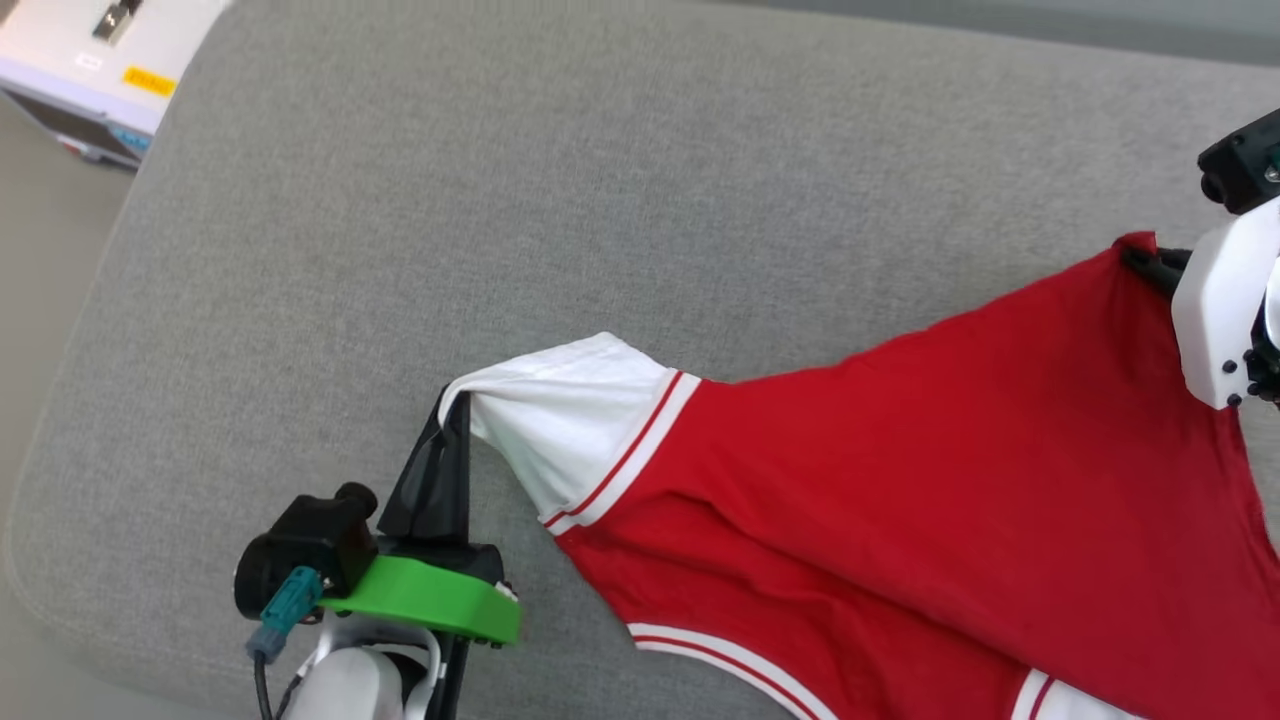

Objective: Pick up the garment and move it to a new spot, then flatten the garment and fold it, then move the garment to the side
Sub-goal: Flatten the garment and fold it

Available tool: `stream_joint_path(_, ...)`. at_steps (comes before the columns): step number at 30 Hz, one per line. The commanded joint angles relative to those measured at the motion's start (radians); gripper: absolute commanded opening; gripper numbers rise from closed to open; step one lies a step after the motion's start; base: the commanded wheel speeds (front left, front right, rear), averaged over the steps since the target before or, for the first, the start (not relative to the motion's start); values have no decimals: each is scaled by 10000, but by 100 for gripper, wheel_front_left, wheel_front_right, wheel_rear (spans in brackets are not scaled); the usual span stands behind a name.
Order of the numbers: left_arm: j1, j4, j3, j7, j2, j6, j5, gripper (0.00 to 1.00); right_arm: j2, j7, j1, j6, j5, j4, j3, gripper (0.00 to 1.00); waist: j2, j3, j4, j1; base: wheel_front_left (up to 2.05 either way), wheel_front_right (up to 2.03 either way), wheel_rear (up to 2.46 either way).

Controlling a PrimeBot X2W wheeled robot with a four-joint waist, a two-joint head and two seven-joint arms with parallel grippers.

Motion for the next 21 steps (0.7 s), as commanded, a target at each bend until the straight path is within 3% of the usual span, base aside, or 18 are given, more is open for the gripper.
stream_joint_path(1, 60, -59, 116, -61, 153, -75, 150, 0, -55, -298, 211, -6, 116, -127, -88, 0, 0, -791, -493, -1, 0, 0, 0)
stream_joint_path(9, -723, -350, 219, -36, 788, -321, 331, 0, -32, -1741, 699, -6, 216, -783, -954, 0, 0, -1714, -1030, -1, 0, 0, 0)
stream_joint_path(21, -4094, -1107, 91, 910, 1518, -508, 334, 0, 480, -2209, 586, -6, -385, -1802, -2899, 0, 0, -1827, -1745, -1, 0, 0, 0)
